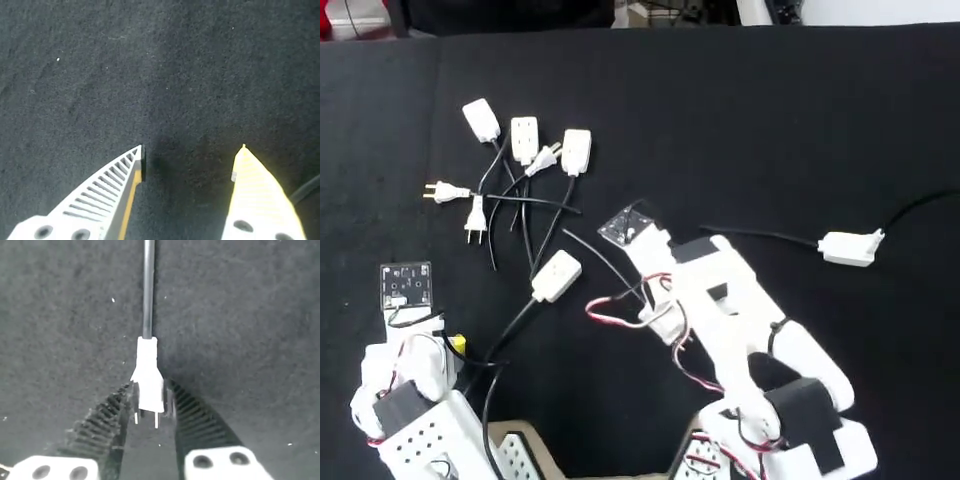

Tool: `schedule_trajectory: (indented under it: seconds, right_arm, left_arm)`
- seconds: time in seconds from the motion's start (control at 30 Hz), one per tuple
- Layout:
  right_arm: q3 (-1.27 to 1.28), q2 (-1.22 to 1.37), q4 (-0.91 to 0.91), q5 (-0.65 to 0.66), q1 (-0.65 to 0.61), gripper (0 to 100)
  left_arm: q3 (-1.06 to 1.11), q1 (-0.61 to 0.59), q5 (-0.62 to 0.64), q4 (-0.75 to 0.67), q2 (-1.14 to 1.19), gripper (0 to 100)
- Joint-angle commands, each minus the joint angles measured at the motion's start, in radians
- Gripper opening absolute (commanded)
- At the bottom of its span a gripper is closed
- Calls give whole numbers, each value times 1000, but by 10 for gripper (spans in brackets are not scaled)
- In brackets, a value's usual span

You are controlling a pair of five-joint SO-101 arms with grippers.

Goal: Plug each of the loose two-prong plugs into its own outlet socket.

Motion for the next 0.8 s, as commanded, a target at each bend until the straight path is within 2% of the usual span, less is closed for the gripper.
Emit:
schedule_trajectory:
  seconds: [0.0, 0.27, 0.47, 0.57, 0.77]
  right_arm:
    - [-8, 67, 6, -11, -20, 81]
    - [-1, 77, 29, -14, -77, 89]
    - [1, 77, 48, -34, -78, 201]
    - [21, 77, 41, -40, -89, 166]
    - [21, 71, 40, -57, -98, 28]
  left_arm:
    - [-5, 10, 2, -15, -3, 288]
    - [-5, 10, 2, -15, -3, 288]
    - [-5, 8, 2, -15, -3, 288]
    - [-5, 8, 2, -15, -3, 288]
    - [-5, 8, 2, -15, -3, 288]
